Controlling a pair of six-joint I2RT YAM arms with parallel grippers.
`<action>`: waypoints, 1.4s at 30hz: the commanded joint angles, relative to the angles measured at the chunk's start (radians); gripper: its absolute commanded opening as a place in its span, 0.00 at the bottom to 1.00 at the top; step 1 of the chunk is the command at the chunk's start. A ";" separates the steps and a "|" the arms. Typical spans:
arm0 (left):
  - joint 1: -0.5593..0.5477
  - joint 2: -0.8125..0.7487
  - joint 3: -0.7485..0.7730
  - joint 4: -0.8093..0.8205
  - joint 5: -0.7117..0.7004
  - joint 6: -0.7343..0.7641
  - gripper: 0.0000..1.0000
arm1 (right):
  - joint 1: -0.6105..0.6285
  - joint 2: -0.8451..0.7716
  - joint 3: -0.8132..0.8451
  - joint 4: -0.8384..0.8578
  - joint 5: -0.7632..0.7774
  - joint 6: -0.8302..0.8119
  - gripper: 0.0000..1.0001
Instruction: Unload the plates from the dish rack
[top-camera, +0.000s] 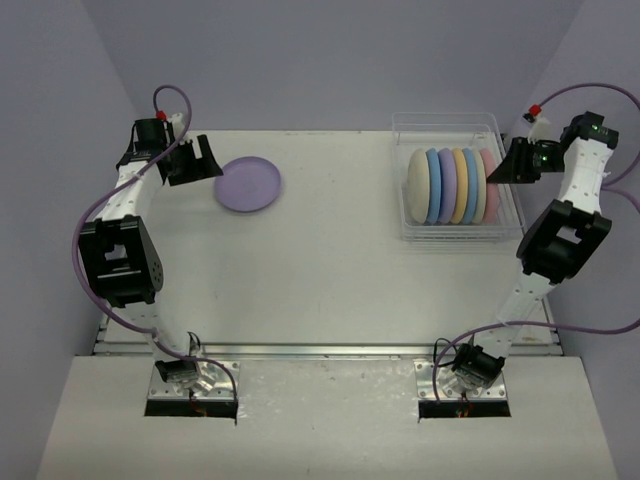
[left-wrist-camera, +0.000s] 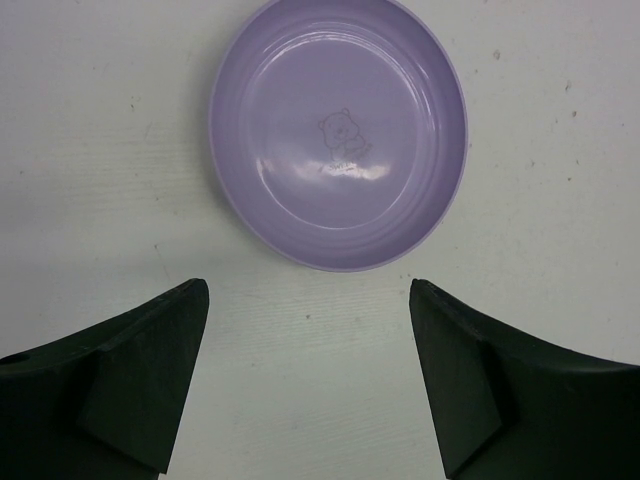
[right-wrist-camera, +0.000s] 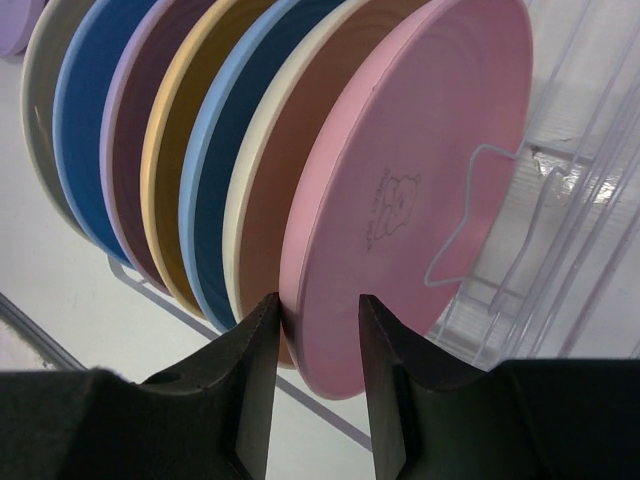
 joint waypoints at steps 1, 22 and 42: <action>-0.009 -0.062 0.000 0.028 0.011 0.013 0.79 | 0.004 0.021 -0.015 0.006 -0.031 0.007 0.36; -0.011 -0.101 -0.029 0.028 0.015 0.008 1.00 | -0.012 -0.080 0.138 -0.126 -0.106 -0.033 0.00; -0.011 -0.160 -0.010 0.021 -0.010 -0.014 1.00 | -0.029 -0.263 0.171 -0.006 -0.024 0.004 0.00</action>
